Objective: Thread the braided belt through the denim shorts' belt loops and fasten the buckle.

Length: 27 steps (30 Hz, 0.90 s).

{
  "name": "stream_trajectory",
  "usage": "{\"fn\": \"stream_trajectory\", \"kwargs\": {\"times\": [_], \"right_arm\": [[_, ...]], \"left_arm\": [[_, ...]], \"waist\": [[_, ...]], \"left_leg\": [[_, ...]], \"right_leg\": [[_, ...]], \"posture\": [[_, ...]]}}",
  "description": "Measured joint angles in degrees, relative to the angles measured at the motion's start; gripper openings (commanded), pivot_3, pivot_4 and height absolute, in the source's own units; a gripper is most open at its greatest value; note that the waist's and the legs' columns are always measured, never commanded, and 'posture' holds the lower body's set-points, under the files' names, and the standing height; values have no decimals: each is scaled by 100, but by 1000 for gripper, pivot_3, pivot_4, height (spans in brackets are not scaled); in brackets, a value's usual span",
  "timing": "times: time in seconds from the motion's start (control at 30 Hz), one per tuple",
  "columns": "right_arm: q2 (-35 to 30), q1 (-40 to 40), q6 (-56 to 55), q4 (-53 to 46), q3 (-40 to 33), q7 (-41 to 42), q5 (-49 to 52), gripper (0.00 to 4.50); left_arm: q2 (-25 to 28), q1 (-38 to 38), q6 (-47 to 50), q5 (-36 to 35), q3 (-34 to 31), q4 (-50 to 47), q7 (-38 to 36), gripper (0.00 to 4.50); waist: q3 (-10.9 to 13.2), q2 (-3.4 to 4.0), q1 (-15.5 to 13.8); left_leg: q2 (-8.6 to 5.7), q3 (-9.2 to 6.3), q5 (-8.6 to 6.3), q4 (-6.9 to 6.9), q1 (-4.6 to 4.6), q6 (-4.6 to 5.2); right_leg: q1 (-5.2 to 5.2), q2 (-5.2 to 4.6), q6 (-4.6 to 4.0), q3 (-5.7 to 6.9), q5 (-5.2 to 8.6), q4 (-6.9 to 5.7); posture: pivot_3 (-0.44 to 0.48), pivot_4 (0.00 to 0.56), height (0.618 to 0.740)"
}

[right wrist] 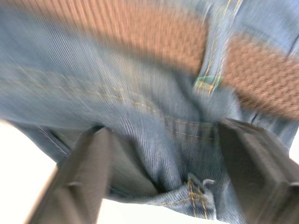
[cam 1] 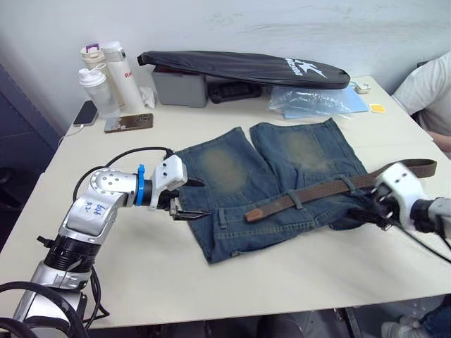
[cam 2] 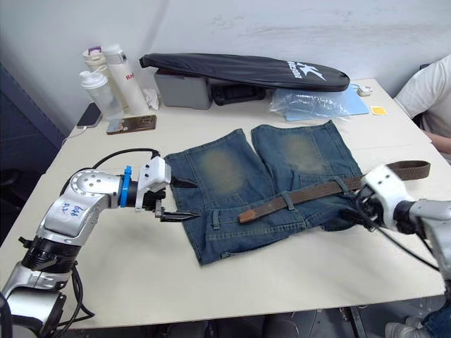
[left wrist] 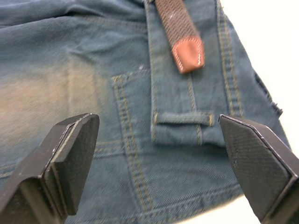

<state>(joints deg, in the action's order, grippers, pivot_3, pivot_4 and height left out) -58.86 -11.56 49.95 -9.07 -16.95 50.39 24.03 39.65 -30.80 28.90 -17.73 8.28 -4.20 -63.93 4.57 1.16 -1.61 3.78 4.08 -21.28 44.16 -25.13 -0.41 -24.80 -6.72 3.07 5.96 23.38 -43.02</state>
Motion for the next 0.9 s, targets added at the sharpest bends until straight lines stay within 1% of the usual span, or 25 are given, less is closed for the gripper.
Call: {"fn": "stream_trajectory", "kwargs": {"times": [0.07,0.13,0.17,0.23,0.27,0.37,0.4,0.43,0.5,0.53,0.57,0.6,0.67,0.77,0.83,0.9], "right_arm": [[-1,-108,321,-160,-633,135,457,4469],[-1,-134,512,-250,-977,154,718,4469],[104,-220,846,-353,-1185,73,1034,4469],[779,-599,1536,-728,-1474,-398,1653,4469],[1063,-658,1784,-982,-1515,-629,1900,4469],[2675,-957,3181,-1699,-1864,-1689,2912,4469],[3142,-924,3418,-1737,-1891,-2209,3530,4469],[3393,-831,3435,-1711,-1880,-2710,4129,4469],[3727,-338,2956,-1495,-1667,-4119,5796,4469],[3760,175,2440,-1422,-1256,-5079,6861,4469],[3760,406,2203,-1385,-1014,-5565,7317,4469],[3761,616,1763,-1389,-750,-6116,7880,4469],[3865,883,1131,-1455,-358,-6765,8431,4469],[4219,1187,431,-1586,110,-7301,8701,4469],[4235,1299,129,-1653,215,-7502,8743,4469],[4121,1369,-9,-1670,321,-7587,8751,4469]], "left_arm": [[4,-3,124,-108,-1,-106,-92,4500],[9,-4,175,-161,-8,-176,-119,4500],[23,0,205,-184,-22,-179,-119,4500],[44,-10,223,-184,-34,-170,-113,4500],[44,-10,223,-184,-34,-171,-113,4500],[55,-11,224,-183,-41,-168,-75,4500],[51,-11,224,-182,-40,-175,-60,4500],[54,-11,224,-179,-40,-176,-54,4500],[95,3,224,-160,-41,-179,-31,4500],[112,39,224,-148,-48,-183,4,4500],[146,75,224,-141,-48,-182,10,4500],[171,100,224,-128,-48,-183,14,4500],[183,106,223,-109,-50,-187,33,4500],[190,133,220,-65,-49,-188,68,4500],[216,151,216,-44,-50,-196,76,4500],[217,191,216,-28,-49,-198,86,4500]], "waist": [[0,-1,5],[0,-1,5],[0,-1,7],[4,-9,19],[4,-9,18],[1,-20,25],[0,-15,24],[0,-12,22],[-6,-10,9],[-7,-5,11],[-6,-2,19],[-13,8,25],[-21,7,30],[-19,2,44],[-19,2,46],[-19,2,49]], "left_leg": [[-1,-15,0,-1,4,0],[0,-20,0,-6,7,1],[0,-20,0,-9,7,2],[1,-29,4,-11,-3,10],[1,-35,7,-11,-3,14],[25,-56,11,-10,-1,21],[39,-57,12,-12,-2,22],[41,-56,13,-2,-3,22],[40,-36,15,33,-25,20],[50,-22,11,79,-40,14],[53,-10,-5,116,-45,1],[51,-9,-28,118,-52,2],[36,-12,-30,111,-110,19],[-2,-23,-8,107,-109,57],[-13,-22,-6,98,-103,61],[-11,-23,-6,88,-102,61]], "right_leg": [[9,5,0,6,0,2],[14,7,0,8,0,6],[14,7,-1,6,1,6],[18,5,-2,-5,1,12],[27,3,-2,-12,1,16],[24,9,-12,-22,6,3],[9,10,-17,-21,9,-10],[-8,10,-18,-19,9,-34],[-79,9,-21,-23,8,-127],[-100,6,-34,-30,15,-183],[-108,6,-51,-40,23,-207],[-101,7,-89,-62,45,-209],[-79,15,-93,-85,49,-191],[-79,19,-67,-132,36,-177],[-78,27,-50,-153,36,-152],[-77,35,-41,-155,32,-130]], "posture": [[0,150,622],[0,150,622],[0,150,622],[0,150,622],[0,150,622],[0,150,622],[0,150,622],[0,150,622],[0,150,622],[0,150,622],[0,150,622],[0,150,622],[0,150,622],[0,150,622],[0,150,622],[0,150,622]]}}
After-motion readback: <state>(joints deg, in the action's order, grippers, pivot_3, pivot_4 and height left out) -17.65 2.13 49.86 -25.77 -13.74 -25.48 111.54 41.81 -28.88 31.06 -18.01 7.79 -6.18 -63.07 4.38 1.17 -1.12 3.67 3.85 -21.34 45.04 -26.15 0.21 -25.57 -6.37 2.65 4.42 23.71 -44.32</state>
